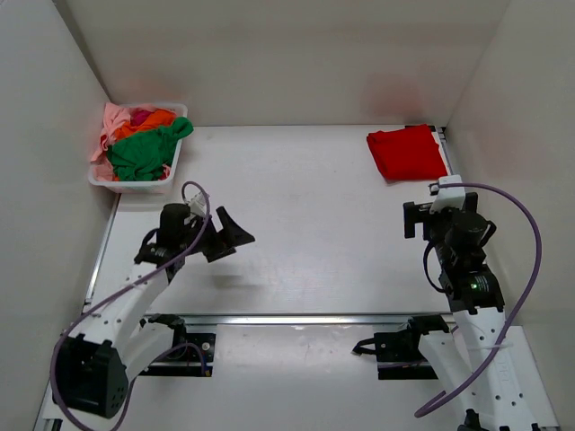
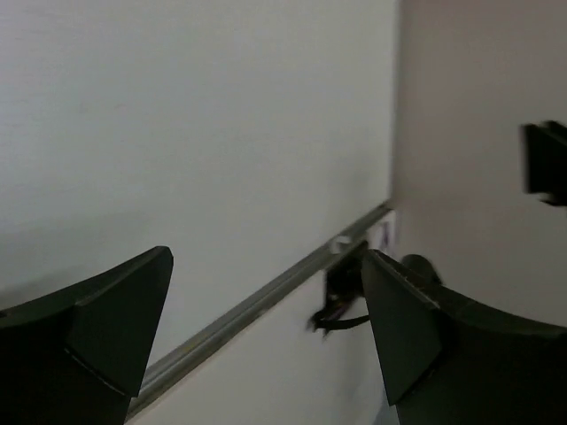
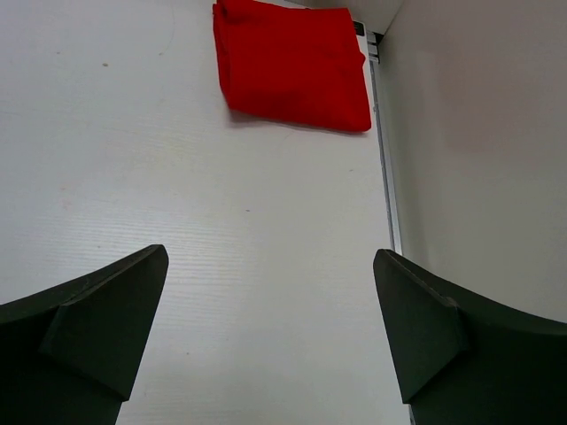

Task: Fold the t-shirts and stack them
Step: Grab crumpled tshirt from bin with the left arm

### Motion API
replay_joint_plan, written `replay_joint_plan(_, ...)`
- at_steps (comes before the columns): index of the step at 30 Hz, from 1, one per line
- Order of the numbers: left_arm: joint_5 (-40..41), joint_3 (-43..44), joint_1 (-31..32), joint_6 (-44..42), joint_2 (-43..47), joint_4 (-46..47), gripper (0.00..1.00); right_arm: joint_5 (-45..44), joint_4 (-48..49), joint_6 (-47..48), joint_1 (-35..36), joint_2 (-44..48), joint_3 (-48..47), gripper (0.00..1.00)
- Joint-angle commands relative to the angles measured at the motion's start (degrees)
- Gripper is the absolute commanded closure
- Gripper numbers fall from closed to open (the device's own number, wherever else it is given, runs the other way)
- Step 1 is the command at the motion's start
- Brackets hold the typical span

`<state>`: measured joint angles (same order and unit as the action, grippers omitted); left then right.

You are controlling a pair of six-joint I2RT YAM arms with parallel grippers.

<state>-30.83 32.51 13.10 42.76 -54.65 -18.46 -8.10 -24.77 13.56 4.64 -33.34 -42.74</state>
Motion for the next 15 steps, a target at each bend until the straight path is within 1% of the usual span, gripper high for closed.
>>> replay_joint_plan(1, -15.7, -12.0, 1.7, 24.4, 8.4, 36.0, 0.02, -0.9, 0.8, 1.4, 0.5, 0.0, -1.3, 0.01)
replay_joint_plan(2, -15.1, -10.3, 0.4, 22.7, 10.9, 37.2, 0.02, -0.9, 1.1, 1.3, 0.7, -0.4, -1.6, 0.01)
replay_joint_plan(3, -14.4, -7.9, -1.8, 19.6, 11.2, 26.0, 0.01, -1.0, 1.0, 1.9, 1.5, -0.8, -1.9, 0.01)
replay_joint_plan(4, -13.0, -4.3, -0.7, 14.2, 12.7, 23.5, 0.02, -0.8, 1.2, 2.0, 2.0, -1.2, -2.1, 0.01)
replay_joint_plan(5, -10.5, -3.9, 0.3, 13.3, 14.7, 25.4, 0.02, -1.4, 1.3, 2.3, 2.8, -1.5, -2.3, 0.01)
replay_joint_plan(6, -9.8, -2.6, 2.6, 11.4, 15.5, 27.6, 0.02, -2.1, 1.7, 2.6, 3.3, -1.7, -2.3, 0.01)
replay_joint_plan(7, -9.3, -1.4, 2.9, 9.9, 15.2, 24.7, 0.01, -2.5, 1.8, 3.2, 3.8, -2.3, -2.4, 0.01)
replay_joint_plan(8, -10.7, -0.5, 2.8, 8.4, 13.6, 25.0, 0.02, -2.6, 2.5, 3.3, 3.4, -2.7, -2.7, 0.01)
replay_joint_plan(9, -12.3, -1.0, 3.3, 8.8, 12.7, 30.0, 0.01, -2.5, 2.9, 3.9, 3.5, -2.8, -3.0, 0.01)
replay_joint_plan(10, -16.4, -2.1, 3.7, 11.2, 10.0, 37.6, 0.02, -2.7, 2.9, 4.1, 3.5, -3.3, -2.8, 0.01)
replay_joint_plan(11, -20.7, -2.7, 4.2, 13.2, 6.5, 42.1, 0.01, -2.5, 3.4, 4.3, 3.4, -3.7, -3.2, 0.01)
replay_joint_plan(12, -23.7, -1.0, 6.2, 13.0, 4.7, 46.1, 0.01, -3.0, 3.7, 4.6, 3.7, -3.7, -3.2, 0.01)
replay_joint_plan(13, -24.1, 0.3, 9.0, 11.8, 1.6, 46.2, 0.02, -2.9, 3.9, 4.8, 4.1, -4.1, -3.5, 0.01)
replay_joint_plan(14, -24.9, 3.5, 10.3, 8.3, -0.9, 44.8, 0.01, -3.7, 4.3, 4.6, 4.1, -4.3, -3.6, 0.01)
replay_joint_plan(15, -24.6, 7.4, 12.0, 3.6, -3.0, 38.6, 0.03, -4.0, 4.7, 5.2, 3.8, -4.8, -3.7, 0.01)
